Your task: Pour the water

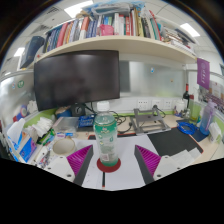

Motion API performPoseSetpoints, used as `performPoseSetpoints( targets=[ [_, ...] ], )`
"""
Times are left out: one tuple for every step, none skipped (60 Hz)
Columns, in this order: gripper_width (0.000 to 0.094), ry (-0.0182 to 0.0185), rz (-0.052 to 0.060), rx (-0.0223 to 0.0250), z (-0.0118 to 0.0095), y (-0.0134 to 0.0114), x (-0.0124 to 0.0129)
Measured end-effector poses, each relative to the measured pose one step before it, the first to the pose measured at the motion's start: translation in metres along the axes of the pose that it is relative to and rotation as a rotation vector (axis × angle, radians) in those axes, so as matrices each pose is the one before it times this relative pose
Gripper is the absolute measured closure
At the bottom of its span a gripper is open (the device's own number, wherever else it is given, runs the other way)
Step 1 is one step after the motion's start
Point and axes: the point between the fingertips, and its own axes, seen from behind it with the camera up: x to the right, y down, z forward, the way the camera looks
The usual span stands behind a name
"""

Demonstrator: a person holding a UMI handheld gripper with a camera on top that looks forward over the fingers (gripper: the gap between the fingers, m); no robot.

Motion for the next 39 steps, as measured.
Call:
performPoseSetpoints(
  targets=[
    [0.0076,0.00481,0.0023,0.00117,-0.00681,-0.00316,-0.00029],
    [0.0078,0.00676,0.0000,-0.00070,-0.00636,-0.00283,0.00045],
    [0.0077,0.00882,-0.0010,-0.00202,-0.00642,-0.00255,0.00039],
    [0.0076,0.00855,-0.0027,-0.00780,-0.00734,-0.00326,0.00090],
    [0.0076,0.01025,-0.0042,-0.00251,-0.00654,-0.00238,0.00058],
    [0.0075,0.00995,-0.0044,-0.00012,-0.00615,-0.00263,0.00060],
    [0.0075,0.00991,-0.0024,0.00213,-0.00638,-0.00330,0.00067],
    [0.0075,0.00928,0.0001,0.00308,-0.00629,-0.00396,0.00056],
    [0.0074,0.00744,0.0012,0.00311,-0.00631,-0.00398,-0.00007],
    [0.0074,0.00377,0.0014,0.00474,-0.00617,-0.00442,-0.00091],
    [0.0075,0.00051,0.0019,0.00775,-0.00592,-0.00474,-0.00145],
    [0.0075,-0.00233,0.0015,0.00702,-0.00587,-0.00606,-0.00152],
    [0.0075,-0.00236,0.0022,0.00851,-0.00488,-0.00471,-0.00184],
    [0.0076,-0.00071,0.0013,0.00560,-0.00459,-0.00404,-0.00130],
    [0.0076,-0.00081,0.0013,0.00388,-0.00441,-0.00325,-0.00123],
    [0.0075,0.00005,0.0006,0.00342,-0.00491,-0.00356,-0.00085],
    [0.0077,-0.00008,0.0009,0.00514,-0.00445,-0.00357,-0.00068],
    [0.0078,0.00052,-0.0003,0.00748,-0.00412,-0.00383,-0.00050],
    [0.0078,0.00055,-0.0020,0.00825,-0.00370,-0.00407,-0.00066],
    [0.0076,0.00099,-0.0031,0.00781,-0.00330,-0.00368,0.00003],
    [0.0077,0.00338,-0.0005,0.00523,-0.00230,-0.00369,-0.00009],
    [0.0076,0.00318,-0.0004,0.00454,-0.00282,-0.00263,0.00087],
    [0.0075,0.00300,-0.0002,0.00330,-0.00254,-0.00225,0.00093],
    [0.0075,0.00229,0.0001,0.00284,-0.00227,-0.00188,0.00065],
    [0.0074,0.00264,-0.0002,0.00330,-0.00211,-0.00180,0.00075],
    [0.0076,0.00294,-0.0013,0.00393,-0.00216,-0.00181,0.00071],
    [0.0076,0.00282,-0.0024,0.00348,-0.00215,-0.00159,0.00086],
    [0.0076,0.00318,-0.0037,0.00432,-0.00189,-0.00161,0.00121],
    [0.0078,0.00318,-0.0033,0.00434,-0.00162,-0.00108,0.00142],
    [0.0078,0.00365,-0.0021,0.00183,-0.00125,-0.00079,0.00111],
    [0.0079,0.00323,-0.0012,-0.00063,-0.00109,-0.00045,0.00097],
    [0.0080,0.00197,-0.0018,-0.00080,-0.00093,-0.00007,0.00068],
    [0.0079,0.00240,-0.0027,-0.00040,-0.00093,-0.00051,-0.00010],
    [0.0080,0.00167,-0.0012,0.00089,-0.00099,-0.00033,0.00057],
    [0.0080,0.00202,-0.0007,0.00089,-0.00094,-0.00080,0.00056],
    [0.0080,0.00115,-0.0004,0.00239,-0.00086,-0.00089,0.00061],
    [0.0079,-0.00031,-0.0005,0.00297,-0.00080,-0.00113,0.00033],
    [0.0080,-0.00001,-0.0012,0.00259,-0.00092,-0.00090,0.00022],
    [0.0079,0.00133,-0.0010,0.00181,-0.00093,-0.00088,0.00057]
  ],
)
